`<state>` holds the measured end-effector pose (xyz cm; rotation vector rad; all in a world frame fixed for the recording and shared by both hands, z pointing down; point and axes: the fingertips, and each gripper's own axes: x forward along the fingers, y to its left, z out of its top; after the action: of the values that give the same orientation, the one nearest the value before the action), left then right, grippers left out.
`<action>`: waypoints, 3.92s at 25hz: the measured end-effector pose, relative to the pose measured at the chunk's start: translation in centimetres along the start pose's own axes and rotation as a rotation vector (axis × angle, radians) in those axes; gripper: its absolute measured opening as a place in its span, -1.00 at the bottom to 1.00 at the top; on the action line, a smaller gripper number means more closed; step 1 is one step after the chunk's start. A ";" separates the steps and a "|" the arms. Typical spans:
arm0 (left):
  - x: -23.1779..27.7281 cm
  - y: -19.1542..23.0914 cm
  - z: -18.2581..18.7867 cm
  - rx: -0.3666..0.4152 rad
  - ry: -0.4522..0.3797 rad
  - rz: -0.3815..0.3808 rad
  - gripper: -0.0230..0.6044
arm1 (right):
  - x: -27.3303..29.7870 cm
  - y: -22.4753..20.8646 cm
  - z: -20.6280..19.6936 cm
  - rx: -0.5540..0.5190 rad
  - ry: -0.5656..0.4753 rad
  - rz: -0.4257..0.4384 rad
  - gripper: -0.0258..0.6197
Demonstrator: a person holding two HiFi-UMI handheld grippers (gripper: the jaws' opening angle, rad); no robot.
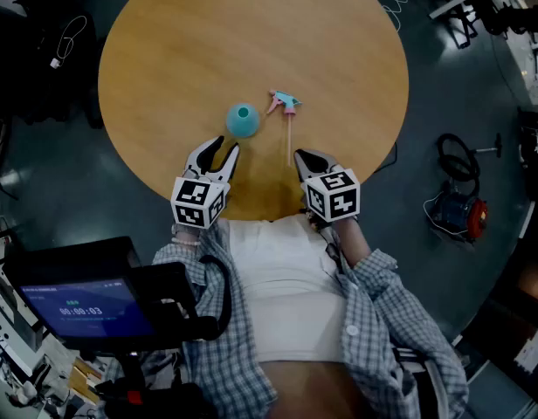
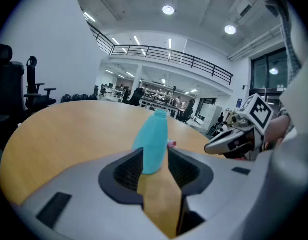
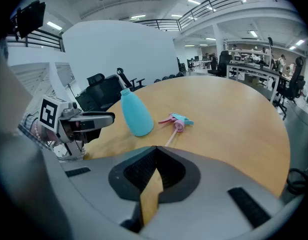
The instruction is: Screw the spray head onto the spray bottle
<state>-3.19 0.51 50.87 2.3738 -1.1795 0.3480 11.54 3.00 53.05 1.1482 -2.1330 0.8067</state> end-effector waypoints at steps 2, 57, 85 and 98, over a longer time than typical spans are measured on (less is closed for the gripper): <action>0.4 0.1 0.6 0.050 -0.010 0.005 -0.28 | 0.0 -0.1 0.0 0.001 0.003 -0.001 -0.93; 6.7 -0.9 1.4 0.291 0.052 -0.005 0.22 | 12.9 -4.7 6.8 -0.403 0.570 0.313 -0.33; 8.8 0.2 1.4 0.276 0.050 -0.030 0.22 | -3.7 1.4 29.5 -0.724 -0.465 -0.011 -0.59; 9.6 0.1 1.7 0.270 0.042 -0.033 0.22 | -8.4 7.5 29.5 -0.856 -0.624 -0.020 -0.58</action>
<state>2.53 -6.92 53.40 2.5974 -1.1338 0.5756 2.95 -11.02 26.10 0.9852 -2.5156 -0.5523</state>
